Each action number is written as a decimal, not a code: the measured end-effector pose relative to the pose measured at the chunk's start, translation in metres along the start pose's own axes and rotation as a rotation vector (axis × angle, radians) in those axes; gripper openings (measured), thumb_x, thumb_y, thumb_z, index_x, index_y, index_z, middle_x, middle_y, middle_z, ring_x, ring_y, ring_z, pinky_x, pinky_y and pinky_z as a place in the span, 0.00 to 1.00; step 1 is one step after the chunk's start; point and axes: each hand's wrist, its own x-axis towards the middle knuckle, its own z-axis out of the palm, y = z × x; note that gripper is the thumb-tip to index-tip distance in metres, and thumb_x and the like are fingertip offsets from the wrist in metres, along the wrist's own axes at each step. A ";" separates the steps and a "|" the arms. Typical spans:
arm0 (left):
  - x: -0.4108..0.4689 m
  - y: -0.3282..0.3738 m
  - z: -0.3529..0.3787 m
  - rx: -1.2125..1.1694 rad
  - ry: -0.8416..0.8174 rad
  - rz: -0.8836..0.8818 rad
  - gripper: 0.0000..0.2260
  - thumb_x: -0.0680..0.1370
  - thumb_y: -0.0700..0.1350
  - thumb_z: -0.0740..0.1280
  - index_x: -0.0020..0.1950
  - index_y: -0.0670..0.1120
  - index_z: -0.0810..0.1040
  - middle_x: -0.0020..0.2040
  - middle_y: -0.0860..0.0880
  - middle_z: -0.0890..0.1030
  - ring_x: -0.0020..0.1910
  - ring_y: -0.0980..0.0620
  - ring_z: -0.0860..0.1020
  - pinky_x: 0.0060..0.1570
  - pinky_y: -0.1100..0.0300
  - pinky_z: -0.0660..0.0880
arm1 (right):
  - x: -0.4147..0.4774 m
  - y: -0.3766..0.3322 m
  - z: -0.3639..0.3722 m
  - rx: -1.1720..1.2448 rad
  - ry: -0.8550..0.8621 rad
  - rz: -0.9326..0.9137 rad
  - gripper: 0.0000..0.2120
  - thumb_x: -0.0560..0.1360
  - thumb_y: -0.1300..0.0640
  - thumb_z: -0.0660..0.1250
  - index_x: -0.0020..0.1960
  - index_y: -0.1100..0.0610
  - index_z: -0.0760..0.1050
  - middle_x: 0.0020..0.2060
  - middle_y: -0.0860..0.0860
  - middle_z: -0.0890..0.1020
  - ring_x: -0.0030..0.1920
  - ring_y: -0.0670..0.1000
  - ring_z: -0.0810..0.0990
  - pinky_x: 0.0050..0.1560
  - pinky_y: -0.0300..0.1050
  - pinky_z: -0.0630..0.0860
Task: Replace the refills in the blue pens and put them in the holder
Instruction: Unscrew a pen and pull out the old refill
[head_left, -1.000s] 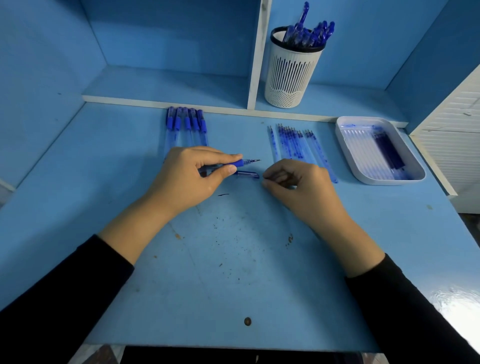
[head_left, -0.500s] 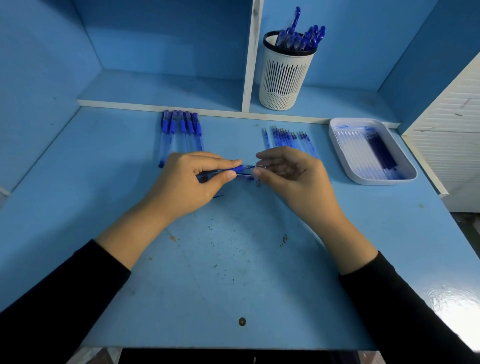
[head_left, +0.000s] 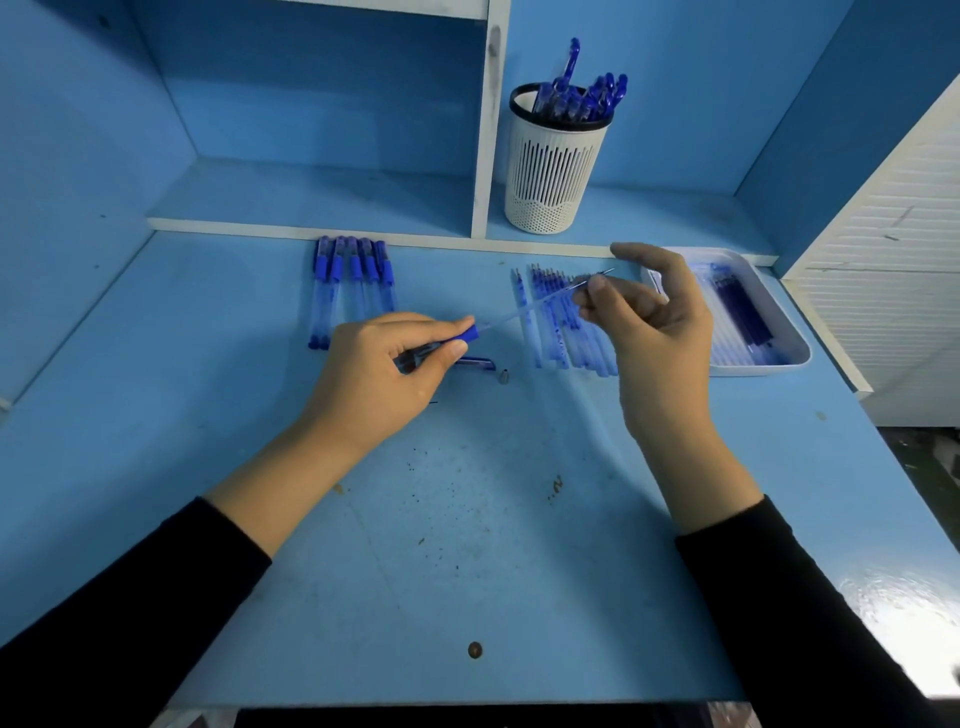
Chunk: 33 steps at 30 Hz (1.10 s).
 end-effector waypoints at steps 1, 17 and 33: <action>0.000 0.002 0.003 -0.009 0.008 -0.002 0.10 0.76 0.42 0.72 0.56 0.45 0.84 0.41 0.53 0.84 0.34 0.57 0.76 0.37 0.63 0.75 | -0.002 0.000 0.002 0.002 0.016 -0.032 0.09 0.75 0.68 0.68 0.52 0.58 0.76 0.39 0.57 0.82 0.42 0.52 0.81 0.49 0.43 0.78; 0.009 -0.001 0.004 -0.034 0.060 0.006 0.11 0.77 0.40 0.72 0.58 0.44 0.83 0.48 0.53 0.84 0.40 0.55 0.80 0.45 0.68 0.77 | 0.059 0.006 -0.004 0.140 -0.016 0.207 0.08 0.73 0.70 0.69 0.48 0.60 0.82 0.40 0.51 0.85 0.41 0.48 0.81 0.45 0.37 0.76; 0.046 -0.016 0.026 0.023 0.128 0.167 0.09 0.77 0.37 0.71 0.57 0.40 0.83 0.48 0.49 0.85 0.39 0.53 0.79 0.44 0.67 0.76 | 0.104 0.014 0.021 -0.850 -0.430 0.162 0.08 0.72 0.60 0.73 0.50 0.53 0.85 0.42 0.48 0.84 0.35 0.38 0.77 0.33 0.20 0.67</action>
